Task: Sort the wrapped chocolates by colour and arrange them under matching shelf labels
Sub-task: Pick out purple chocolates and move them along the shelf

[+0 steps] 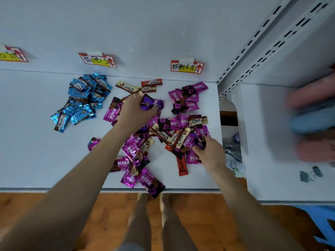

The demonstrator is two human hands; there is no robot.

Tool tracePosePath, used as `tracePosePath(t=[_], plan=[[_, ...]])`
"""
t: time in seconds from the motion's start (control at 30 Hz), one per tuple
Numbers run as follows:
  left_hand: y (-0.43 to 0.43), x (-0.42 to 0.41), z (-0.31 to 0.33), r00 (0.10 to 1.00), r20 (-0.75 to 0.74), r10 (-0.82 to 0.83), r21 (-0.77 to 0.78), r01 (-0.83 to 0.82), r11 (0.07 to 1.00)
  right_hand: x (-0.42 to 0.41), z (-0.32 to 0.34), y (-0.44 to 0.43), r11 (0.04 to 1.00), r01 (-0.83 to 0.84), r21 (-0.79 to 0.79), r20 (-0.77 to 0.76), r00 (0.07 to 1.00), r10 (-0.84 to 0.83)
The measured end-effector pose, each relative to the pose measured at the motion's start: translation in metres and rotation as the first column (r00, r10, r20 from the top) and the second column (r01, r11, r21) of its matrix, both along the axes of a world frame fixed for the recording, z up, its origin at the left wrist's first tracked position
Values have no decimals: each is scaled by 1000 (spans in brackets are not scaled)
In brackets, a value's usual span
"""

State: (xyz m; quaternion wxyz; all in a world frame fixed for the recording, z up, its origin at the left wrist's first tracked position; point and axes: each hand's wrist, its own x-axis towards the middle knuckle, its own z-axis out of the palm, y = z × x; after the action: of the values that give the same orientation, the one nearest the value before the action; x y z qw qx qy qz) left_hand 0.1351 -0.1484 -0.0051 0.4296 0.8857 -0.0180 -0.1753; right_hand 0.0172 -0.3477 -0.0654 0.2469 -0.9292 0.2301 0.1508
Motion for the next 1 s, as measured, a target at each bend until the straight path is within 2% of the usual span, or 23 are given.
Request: tracePosePath(t=[0.1, 0.27, 0.33, 0.47, 0.6, 0.7, 0.83, 0.9, 1.0], plan=[[6, -30, 2, 987, -78, 143, -81, -149, 986, 1, 1, 1, 999, -10, -30, -11, 1000, 9], [10, -67, -3, 945, -157, 287, -136, -308, 942, 2, 1, 1, 999, -42, -2, -20, 999, 42], [11, -75, -5, 935, -166, 312, -143, -336, 931, 1, 2, 3, 999, -43, 32, 6, 999, 42], [15, -83, -3, 926, -153, 345, -138, -366, 920, -8, 11, -1, 985, 47, 169, 90, 994, -63], [18, -90, 6, 907, -149, 394, -196, -418, 887, -16, 25, -6, 981, 53, 187, 106, 992, -73], [22, -97, 20, 895, -142, 423, -254, -446, 858, -10, 42, 0, 977, 44, 210, 178, 981, -83], [40, -109, 45, 859, -117, 498, -295, -509, 809, 6, 78, 27, 962, -61, 265, 313, 949, -26], [51, -115, 54, 836, -120, 536, -285, -546, 788, 15, 92, 43, 946, -114, 303, 341, 940, 4], [88, -127, 69, 763, -143, 630, -297, -641, 708, 30, 110, 86, 918, -236, 317, 360, 926, 114]])
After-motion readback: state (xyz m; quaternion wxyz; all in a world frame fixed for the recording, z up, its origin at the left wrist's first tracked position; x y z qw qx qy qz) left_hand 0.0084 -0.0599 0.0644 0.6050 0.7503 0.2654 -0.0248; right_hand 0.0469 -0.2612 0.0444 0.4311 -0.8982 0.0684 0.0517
